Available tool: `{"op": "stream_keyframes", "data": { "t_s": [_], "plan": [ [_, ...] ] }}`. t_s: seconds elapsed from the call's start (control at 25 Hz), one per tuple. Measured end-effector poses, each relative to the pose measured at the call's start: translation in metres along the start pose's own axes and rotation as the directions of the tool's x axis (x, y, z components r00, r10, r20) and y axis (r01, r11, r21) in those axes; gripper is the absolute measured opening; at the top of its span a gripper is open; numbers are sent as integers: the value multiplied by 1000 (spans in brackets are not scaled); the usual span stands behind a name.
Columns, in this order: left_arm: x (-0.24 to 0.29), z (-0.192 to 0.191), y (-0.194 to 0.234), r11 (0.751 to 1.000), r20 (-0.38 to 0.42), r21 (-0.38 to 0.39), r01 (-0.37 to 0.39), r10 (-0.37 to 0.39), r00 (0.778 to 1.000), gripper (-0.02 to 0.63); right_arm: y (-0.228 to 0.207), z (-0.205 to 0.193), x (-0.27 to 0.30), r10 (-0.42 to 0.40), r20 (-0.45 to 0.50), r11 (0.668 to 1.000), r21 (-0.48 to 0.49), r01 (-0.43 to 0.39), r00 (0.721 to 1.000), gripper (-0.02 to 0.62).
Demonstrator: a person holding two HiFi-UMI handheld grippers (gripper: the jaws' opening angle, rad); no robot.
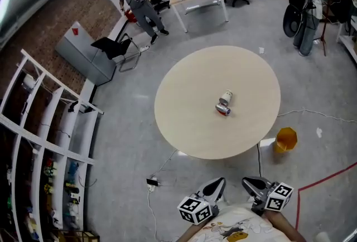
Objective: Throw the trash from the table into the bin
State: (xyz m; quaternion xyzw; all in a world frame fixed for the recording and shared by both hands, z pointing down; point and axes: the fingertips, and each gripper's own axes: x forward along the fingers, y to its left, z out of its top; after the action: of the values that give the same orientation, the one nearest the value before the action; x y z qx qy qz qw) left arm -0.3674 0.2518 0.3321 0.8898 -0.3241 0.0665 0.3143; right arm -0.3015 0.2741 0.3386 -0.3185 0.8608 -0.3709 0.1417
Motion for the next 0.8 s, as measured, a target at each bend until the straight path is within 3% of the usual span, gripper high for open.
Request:
{"op": "stream_keyframes", "data": {
  "t_s": [0.28,0.52,0.68,0.8],
  "plan": [
    [19,-14,-4,998,-27,-62,-32,31,999,6,-22,12,-35,-15,63,998,66,11,998,3],
    [62,-24,-28,994,-37,78,-74,77,996,6,-62,31,-79,-162,166,987,48,156,973,2],
    [92,-29,-44,991,-75,130,-28,38,996,6,-80,47,-95,-235,208,971,21,236,949,2],
    [108,-23,-42,993,-96,119,12,-1,995,6,-92,55,-98,-285,237,958,30,286,929,2]
  ]
}}
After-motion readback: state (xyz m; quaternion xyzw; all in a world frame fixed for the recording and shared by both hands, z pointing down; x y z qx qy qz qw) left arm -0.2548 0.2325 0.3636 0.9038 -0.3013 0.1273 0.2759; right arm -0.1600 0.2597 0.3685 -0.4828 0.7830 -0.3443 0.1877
